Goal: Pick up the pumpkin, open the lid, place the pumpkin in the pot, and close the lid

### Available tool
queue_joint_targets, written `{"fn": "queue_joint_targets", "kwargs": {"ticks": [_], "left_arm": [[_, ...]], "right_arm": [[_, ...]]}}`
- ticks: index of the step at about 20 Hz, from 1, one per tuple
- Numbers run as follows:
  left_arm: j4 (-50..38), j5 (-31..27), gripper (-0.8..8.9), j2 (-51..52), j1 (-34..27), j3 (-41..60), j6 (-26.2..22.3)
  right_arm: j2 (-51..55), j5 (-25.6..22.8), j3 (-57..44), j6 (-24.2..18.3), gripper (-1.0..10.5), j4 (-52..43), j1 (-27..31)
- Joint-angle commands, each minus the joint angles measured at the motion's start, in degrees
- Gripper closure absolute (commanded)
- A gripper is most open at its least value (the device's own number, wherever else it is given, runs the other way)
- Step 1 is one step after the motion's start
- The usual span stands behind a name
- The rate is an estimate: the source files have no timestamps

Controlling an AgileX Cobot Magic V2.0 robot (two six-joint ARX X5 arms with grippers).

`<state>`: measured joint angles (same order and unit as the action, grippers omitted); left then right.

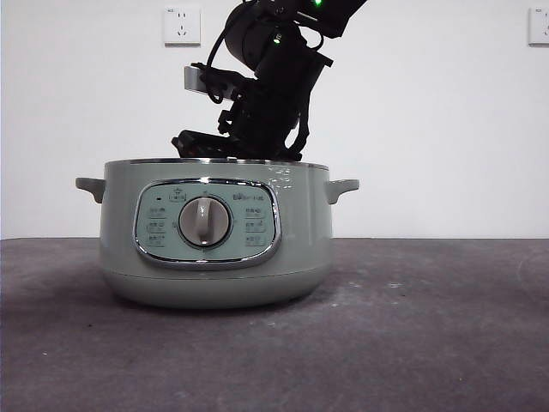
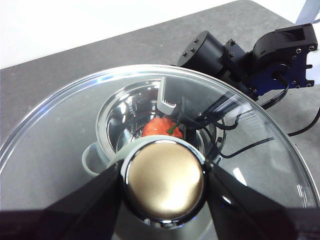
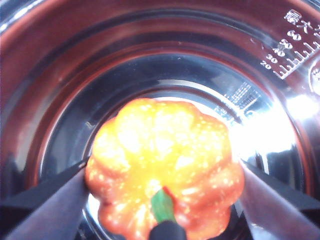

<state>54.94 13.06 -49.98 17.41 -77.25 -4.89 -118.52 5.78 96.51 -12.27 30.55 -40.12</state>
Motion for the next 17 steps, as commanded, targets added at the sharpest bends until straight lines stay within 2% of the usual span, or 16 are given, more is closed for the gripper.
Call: {"fn": "queue_joint_targets", "kwargs": {"ticks": [1,4,8,10,13,17], "left_arm": [[-2.6,0.5,8.22,0.6,-0.2,-0.9,0.1],[-2.6,0.5,8.22,0.5,-0.2,-0.9,0.1],[-4.0,0.6,8.22,-1.0,-0.2,-0.9,0.1],[-5.8,1.0,8.22,-3.6,-0.1,-0.9,0.1],[-9.2,3.8,8.22,-8.3,-0.1,-0.9,-0.4],[-14.3,3.8,8.22,-15.3,1.2,-0.9,-1.2]], "right_arm": [[0.0,-0.2,0.2,0.9,2.8,0.7,-0.2],[4.7,-0.5,0.3,1.2,2.8,1.0,-0.2],[18.2,-10.8,0.3,4.3,2.9,5.9,0.0],[26.3,-13.7,0.3,6.8,2.9,9.6,0.0],[35.8,-13.6,0.3,8.5,2.9,14.0,0.0],[45.0,-13.3,0.3,10.1,2.9,19.8,0.0]]}}
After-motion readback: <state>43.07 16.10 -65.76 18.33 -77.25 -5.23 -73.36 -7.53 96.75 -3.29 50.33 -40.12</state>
